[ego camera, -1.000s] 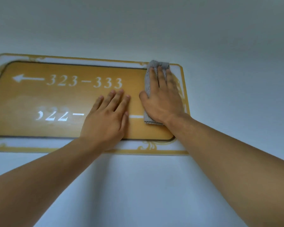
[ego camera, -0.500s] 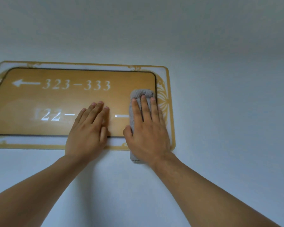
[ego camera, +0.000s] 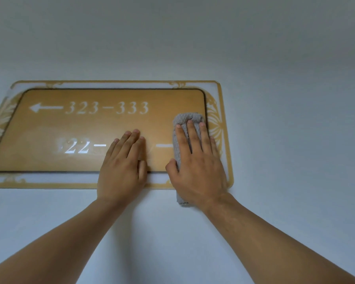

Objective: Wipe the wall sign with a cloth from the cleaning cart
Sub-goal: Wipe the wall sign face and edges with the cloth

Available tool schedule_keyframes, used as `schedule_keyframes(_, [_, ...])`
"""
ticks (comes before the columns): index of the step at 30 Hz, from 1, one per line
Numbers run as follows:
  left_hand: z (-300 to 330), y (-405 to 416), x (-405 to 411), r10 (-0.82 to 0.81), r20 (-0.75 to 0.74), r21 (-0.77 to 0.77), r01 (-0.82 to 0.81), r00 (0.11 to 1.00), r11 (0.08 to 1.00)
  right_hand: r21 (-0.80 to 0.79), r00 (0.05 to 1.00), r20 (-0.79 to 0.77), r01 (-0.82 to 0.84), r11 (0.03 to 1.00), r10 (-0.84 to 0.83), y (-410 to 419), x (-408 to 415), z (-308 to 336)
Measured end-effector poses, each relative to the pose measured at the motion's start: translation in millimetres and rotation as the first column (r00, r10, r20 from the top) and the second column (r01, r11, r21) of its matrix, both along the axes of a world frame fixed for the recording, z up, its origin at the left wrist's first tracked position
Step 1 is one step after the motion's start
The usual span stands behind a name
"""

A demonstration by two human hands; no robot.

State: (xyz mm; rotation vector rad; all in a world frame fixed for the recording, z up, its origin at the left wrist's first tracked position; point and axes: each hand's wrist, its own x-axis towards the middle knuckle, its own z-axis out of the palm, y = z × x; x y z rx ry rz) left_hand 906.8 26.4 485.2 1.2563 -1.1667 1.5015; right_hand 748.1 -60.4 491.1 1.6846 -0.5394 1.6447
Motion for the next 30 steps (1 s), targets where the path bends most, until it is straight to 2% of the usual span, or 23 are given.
schedule_keyframes(7, [3,1,4,0.029,0.029,0.024,-0.029,0.999,0.999,-0.031,0.994,-0.105,0.033,0.999,-0.036,-3,-1,27])
schedule_keyframes(14, [-1,0,9,0.044,0.068,0.037,-0.046,0.997,0.998,0.015,1.0,0.001,0.017,1.0,-0.017,3,16,54])
schedule_keyframes(22, [1,3,11,0.023,0.106,0.009,-0.024,0.994,1.0,0.03,0.999,0.038,0.002,1.0,-0.004,11,28,75])
schedule_keyframes(27, [34,20,18,0.138,0.23,-0.101,-0.117,0.963,0.988,0.05,0.998,0.057,0.007,0.999,-0.01,13,37,91])
schedule_keyframes(30, [67,30,20,0.163,0.224,-0.104,-0.143,0.961,0.984,0.052,0.998,0.061,-0.001,0.999,-0.002,14,42,99])
